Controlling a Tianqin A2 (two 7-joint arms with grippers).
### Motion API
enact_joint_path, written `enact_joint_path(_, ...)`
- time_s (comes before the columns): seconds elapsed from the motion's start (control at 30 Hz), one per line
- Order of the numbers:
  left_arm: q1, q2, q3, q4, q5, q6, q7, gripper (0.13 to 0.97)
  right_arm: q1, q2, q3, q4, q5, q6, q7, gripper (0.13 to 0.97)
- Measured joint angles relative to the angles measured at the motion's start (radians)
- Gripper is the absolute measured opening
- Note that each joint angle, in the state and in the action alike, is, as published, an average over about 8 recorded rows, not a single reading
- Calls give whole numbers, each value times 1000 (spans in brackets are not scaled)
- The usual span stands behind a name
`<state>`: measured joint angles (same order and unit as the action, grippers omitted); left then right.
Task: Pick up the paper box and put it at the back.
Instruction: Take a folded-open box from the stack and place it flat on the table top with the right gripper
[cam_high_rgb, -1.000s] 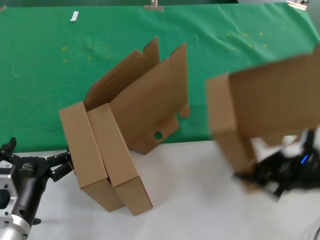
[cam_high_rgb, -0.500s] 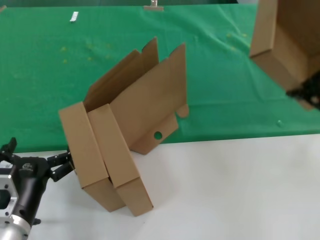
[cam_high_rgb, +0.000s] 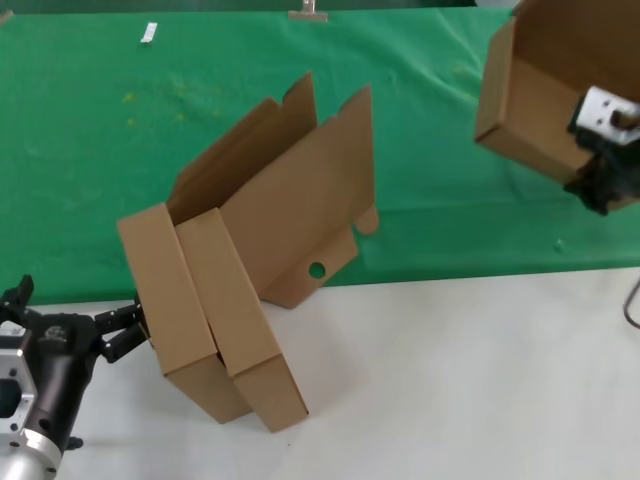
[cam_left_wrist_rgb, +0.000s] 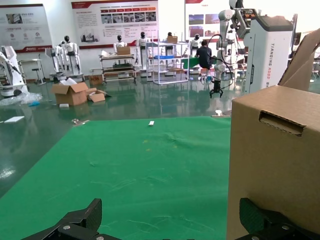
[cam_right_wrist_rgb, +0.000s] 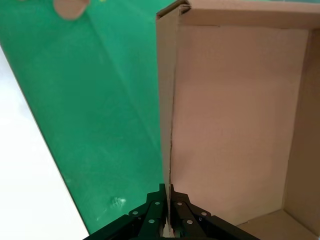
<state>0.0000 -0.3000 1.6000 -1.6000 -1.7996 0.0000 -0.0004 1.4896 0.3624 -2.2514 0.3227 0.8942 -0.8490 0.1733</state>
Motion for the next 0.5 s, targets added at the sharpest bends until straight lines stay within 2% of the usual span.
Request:
enact_joint_path(0.23, 0, 0, 0, 0, 0, 0, 0, 966, 25, -93, -37, -235, 3, 121, -94, 153)
enact_joint_path(0.5, 0, 0, 0, 0, 0, 0, 0, 966, 7, -118, -83, -308, -1, 160, -109, 153)
